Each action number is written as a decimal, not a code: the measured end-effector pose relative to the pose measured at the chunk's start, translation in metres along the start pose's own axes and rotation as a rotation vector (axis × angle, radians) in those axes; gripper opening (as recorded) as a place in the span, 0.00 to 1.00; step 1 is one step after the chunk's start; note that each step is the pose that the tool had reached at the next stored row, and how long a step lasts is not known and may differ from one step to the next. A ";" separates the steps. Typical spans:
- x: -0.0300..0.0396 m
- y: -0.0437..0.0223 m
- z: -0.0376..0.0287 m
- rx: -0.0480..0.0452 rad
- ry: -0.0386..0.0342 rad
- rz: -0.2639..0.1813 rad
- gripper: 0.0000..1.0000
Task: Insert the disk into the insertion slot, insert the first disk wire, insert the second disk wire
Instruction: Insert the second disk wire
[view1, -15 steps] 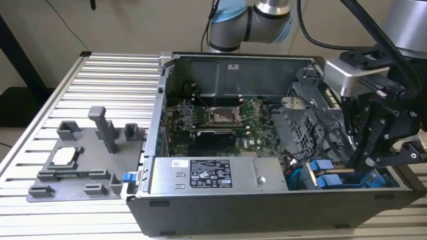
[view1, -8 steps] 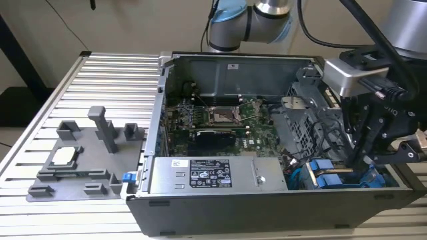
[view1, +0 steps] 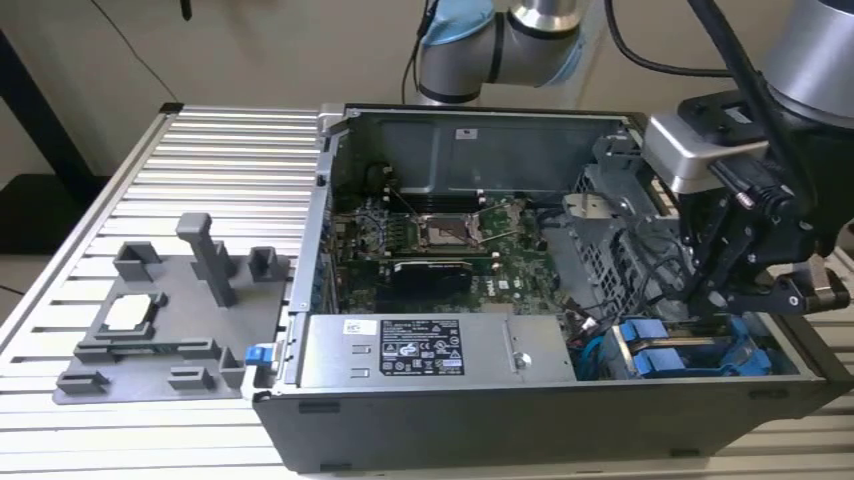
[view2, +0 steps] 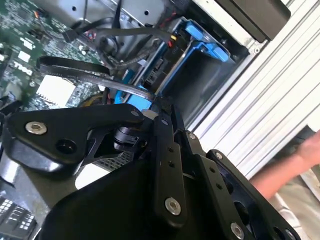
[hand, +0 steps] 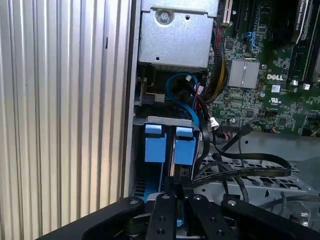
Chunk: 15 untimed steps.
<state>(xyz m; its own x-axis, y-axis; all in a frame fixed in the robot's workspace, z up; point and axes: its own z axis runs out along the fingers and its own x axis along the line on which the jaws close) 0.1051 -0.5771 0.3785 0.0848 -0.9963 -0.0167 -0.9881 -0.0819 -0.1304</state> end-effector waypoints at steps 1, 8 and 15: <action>0.0000 0.0000 0.0000 0.0018 -0.0175 0.004 0.16; 0.0001 -0.0014 0.0002 -0.0039 -0.1016 0.023 0.16; 0.0014 -0.0152 0.0020 -0.1129 -0.1077 0.032 0.16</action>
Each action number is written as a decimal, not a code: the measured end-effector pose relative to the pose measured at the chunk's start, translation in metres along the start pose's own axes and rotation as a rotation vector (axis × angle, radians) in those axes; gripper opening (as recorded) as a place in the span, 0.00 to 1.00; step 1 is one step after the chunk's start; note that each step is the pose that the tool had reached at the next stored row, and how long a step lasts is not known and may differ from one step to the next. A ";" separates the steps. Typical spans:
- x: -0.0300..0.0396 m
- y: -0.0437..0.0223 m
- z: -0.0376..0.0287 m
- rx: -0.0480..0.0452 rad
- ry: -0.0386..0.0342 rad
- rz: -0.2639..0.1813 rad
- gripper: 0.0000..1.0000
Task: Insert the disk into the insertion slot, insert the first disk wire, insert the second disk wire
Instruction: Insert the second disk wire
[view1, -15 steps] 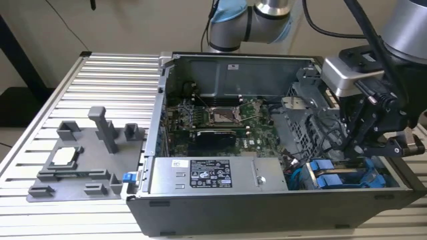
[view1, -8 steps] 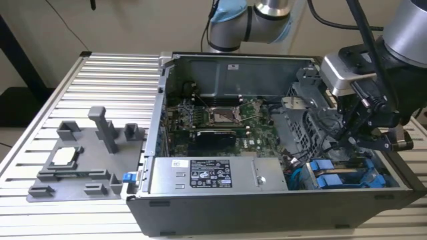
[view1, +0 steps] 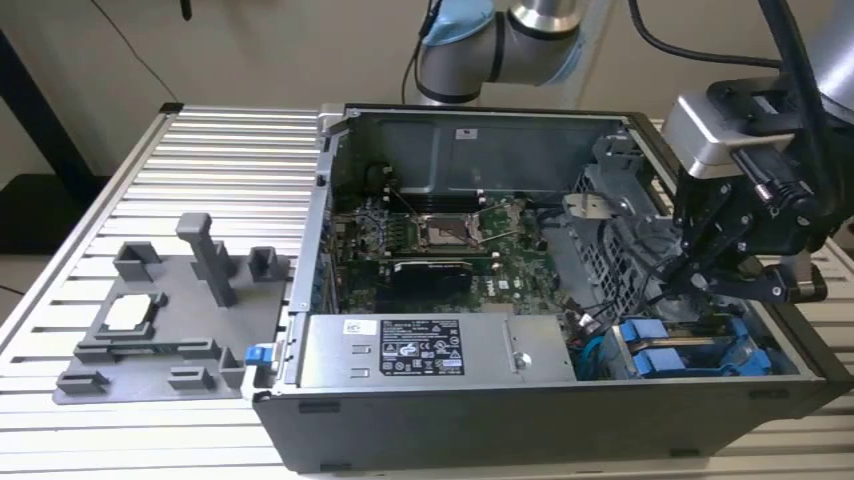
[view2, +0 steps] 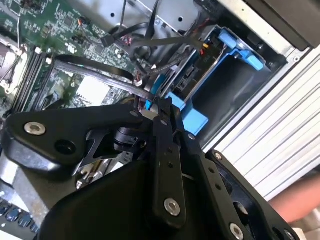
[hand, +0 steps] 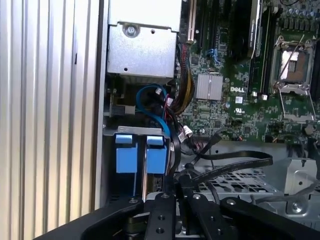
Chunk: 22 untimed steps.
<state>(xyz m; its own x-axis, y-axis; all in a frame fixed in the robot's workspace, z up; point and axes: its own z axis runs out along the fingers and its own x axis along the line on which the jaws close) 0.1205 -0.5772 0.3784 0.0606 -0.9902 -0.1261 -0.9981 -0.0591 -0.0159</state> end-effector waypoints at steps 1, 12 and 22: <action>0.0004 -0.0031 0.0000 -0.0087 -0.0004 0.001 0.16; 0.0132 -0.0208 0.0082 -0.0338 -0.0190 0.004 0.16; 0.0206 -0.0247 0.0174 -0.0302 -0.0549 0.014 0.16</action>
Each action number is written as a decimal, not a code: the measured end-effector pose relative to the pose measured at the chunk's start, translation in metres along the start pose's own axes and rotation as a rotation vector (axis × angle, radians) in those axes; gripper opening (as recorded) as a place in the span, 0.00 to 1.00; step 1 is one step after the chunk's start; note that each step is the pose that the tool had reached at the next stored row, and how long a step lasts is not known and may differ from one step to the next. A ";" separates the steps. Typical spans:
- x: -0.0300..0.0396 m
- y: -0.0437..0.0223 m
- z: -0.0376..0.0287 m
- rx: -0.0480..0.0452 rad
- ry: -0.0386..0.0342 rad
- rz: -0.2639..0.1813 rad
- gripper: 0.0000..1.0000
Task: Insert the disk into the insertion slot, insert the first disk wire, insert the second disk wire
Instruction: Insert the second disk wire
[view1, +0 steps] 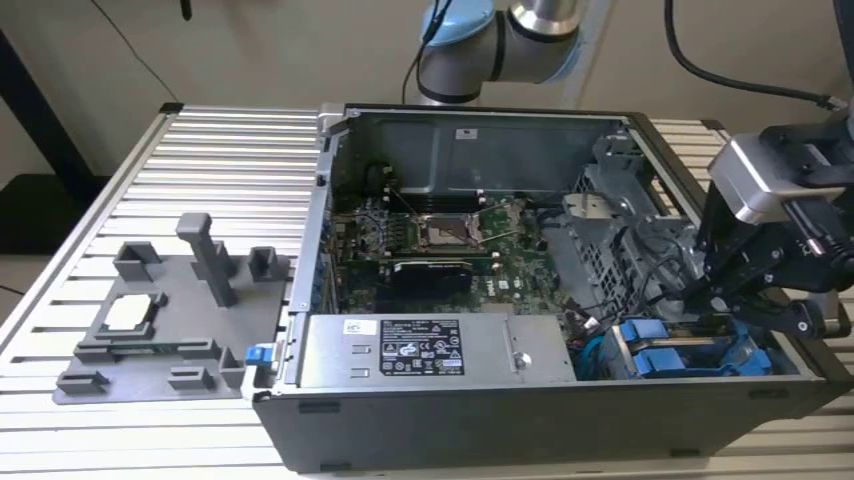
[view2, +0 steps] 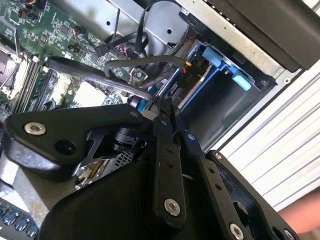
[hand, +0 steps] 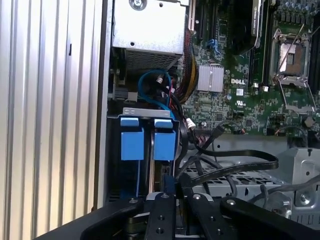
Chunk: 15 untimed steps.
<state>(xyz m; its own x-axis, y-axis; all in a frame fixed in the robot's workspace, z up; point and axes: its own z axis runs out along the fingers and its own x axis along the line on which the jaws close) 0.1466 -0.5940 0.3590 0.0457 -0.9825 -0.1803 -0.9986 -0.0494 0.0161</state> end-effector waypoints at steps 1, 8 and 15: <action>0.0004 -0.0002 0.0005 0.0005 0.0000 0.003 0.16; 0.0008 -0.0016 0.0019 0.0016 -0.0004 0.009 0.16; 0.0028 -0.0042 0.0103 0.0080 -0.0042 0.043 0.16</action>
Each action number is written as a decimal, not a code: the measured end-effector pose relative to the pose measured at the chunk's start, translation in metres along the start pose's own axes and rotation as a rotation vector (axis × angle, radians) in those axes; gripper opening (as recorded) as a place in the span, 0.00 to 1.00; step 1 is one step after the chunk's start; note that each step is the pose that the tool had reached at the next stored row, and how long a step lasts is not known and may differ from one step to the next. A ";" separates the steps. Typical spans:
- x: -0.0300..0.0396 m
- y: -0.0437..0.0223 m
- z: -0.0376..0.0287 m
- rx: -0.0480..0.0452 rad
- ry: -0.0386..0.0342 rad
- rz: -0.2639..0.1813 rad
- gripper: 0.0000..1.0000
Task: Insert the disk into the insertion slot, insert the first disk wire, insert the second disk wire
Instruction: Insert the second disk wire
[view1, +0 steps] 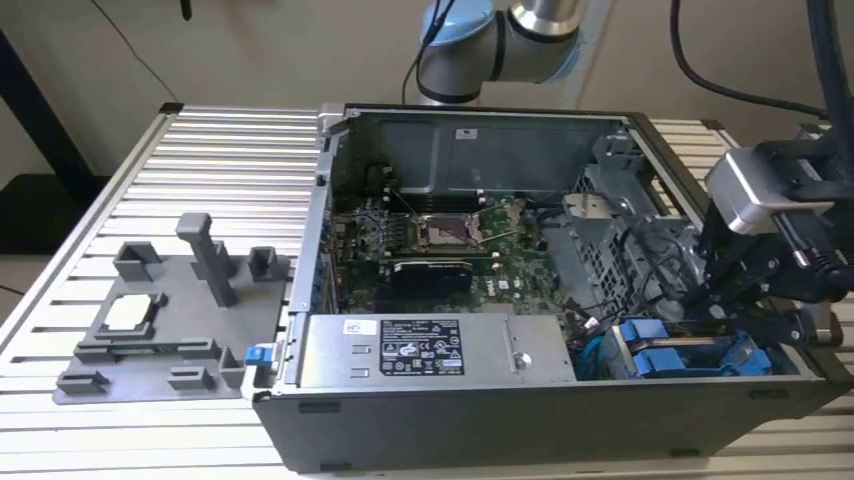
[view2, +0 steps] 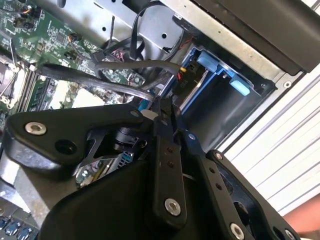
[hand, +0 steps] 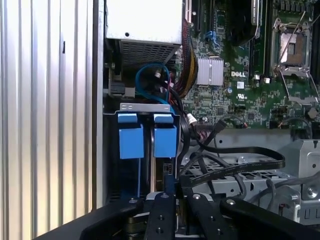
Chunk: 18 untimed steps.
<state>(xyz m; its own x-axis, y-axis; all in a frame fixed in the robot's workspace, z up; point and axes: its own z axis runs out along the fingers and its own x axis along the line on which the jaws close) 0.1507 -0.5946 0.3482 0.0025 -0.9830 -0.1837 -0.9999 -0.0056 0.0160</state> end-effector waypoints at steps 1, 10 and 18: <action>0.0002 -0.0001 0.0014 0.0018 -0.0003 0.010 0.16; 0.0010 -0.0006 0.0057 0.0061 -0.0034 0.033 0.16; 0.0013 -0.0024 0.0076 0.0061 -0.0035 0.033 0.16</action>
<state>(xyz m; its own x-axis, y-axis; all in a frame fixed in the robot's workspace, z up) 0.1530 -0.5945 0.3405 -0.0302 -0.9820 -0.1866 -0.9995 0.0277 0.0161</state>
